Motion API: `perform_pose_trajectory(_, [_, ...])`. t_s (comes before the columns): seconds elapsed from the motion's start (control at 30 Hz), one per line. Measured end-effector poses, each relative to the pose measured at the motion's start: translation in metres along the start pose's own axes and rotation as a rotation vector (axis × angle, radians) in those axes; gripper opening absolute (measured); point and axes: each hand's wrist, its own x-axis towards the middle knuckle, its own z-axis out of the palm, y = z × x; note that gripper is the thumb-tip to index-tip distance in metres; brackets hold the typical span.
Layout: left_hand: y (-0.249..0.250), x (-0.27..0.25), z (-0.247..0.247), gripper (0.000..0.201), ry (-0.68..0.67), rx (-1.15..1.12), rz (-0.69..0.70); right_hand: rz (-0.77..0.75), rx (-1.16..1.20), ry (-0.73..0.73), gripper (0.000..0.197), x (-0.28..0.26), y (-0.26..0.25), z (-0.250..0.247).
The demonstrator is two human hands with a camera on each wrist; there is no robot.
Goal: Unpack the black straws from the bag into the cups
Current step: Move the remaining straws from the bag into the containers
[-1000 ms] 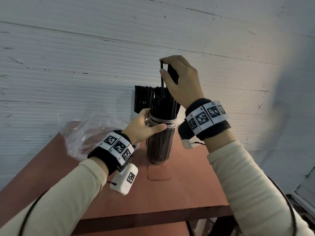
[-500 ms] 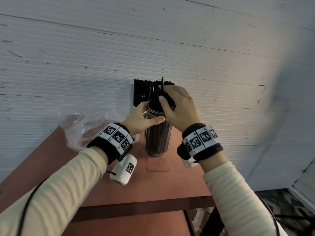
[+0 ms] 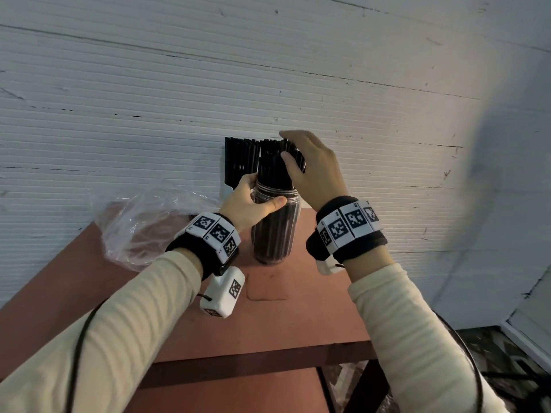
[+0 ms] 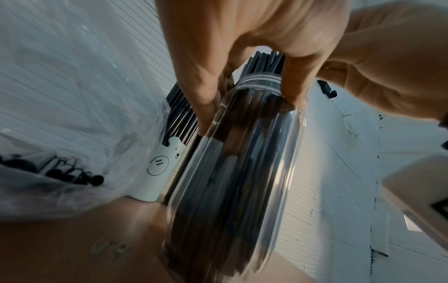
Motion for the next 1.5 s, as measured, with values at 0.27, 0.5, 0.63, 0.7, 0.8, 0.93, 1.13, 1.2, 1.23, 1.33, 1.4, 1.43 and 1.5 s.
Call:
perform_pose_trajectory(0.27, [0.002,0.0,-0.002,0.08,-0.021,0.033,0.022,-0.057,-0.001,0.082,0.028,-0.018,0.004,0.011])
perform_pose_trajectory(0.5, [-0.001,-0.003,0.0,0.089,-0.105,0.048,0.007,-0.051,-0.027,0.058,0.031,-0.023,-0.001,0.008])
perform_pose_trajectory(0.63, [0.003,-0.004,-0.007,0.094,-0.181,0.077,-0.006,-0.035,-0.032,0.007,0.03,-0.014,-0.006,0.002])
perform_pose_trajectory(0.7, [0.007,-0.007,-0.015,0.099,-0.229,0.151,-0.007,-0.043,-0.044,-0.024,0.033,-0.008,-0.009,-0.002])
perform_pose_trajectory(0.8, [0.015,-0.01,-0.034,0.091,-0.114,0.244,0.05,-0.086,0.02,0.04,0.035,-0.001,-0.023,-0.004])
perform_pose_trajectory(0.93, [0.023,-0.022,-0.075,0.045,0.149,0.294,0.207,-0.136,0.159,0.094,0.017,-0.004,-0.056,0.014])
perform_pose_trajectory(1.13, [0.011,-0.038,-0.14,0.019,0.251,0.553,0.169,0.165,0.102,-0.67,0.02,-0.019,-0.084,0.076])
perform_pose_trajectory(1.2, [0.0,-0.04,-0.159,0.02,0.129,0.611,0.107,0.174,-0.041,-1.0,0.027,-0.023,-0.093,0.097])
perform_pose_trajectory(1.23, [-0.006,-0.041,-0.167,0.024,0.057,0.617,0.08,0.181,-0.109,-1.115,0.033,-0.025,-0.097,0.108])
perform_pose_trajectory(1.33, [-0.017,-0.047,-0.178,0.036,-0.108,0.591,0.023,0.215,-0.211,-1.247,0.048,-0.026,-0.106,0.124])
perform_pose_trajectory(1.4, [-0.022,-0.05,-0.183,0.041,-0.193,0.504,0.013,0.181,-0.194,-1.241,0.046,-0.022,-0.108,0.129])
perform_pose_trajectory(1.43, [-0.023,-0.051,-0.184,0.042,-0.23,0.466,0.01,0.179,-0.204,-1.226,0.044,-0.019,-0.107,0.13])
perform_pose_trajectory(1.5, [-0.027,-0.051,-0.186,0.046,-0.25,0.438,0.002,0.157,-0.257,-1.202,0.038,-0.016,-0.105,0.135])
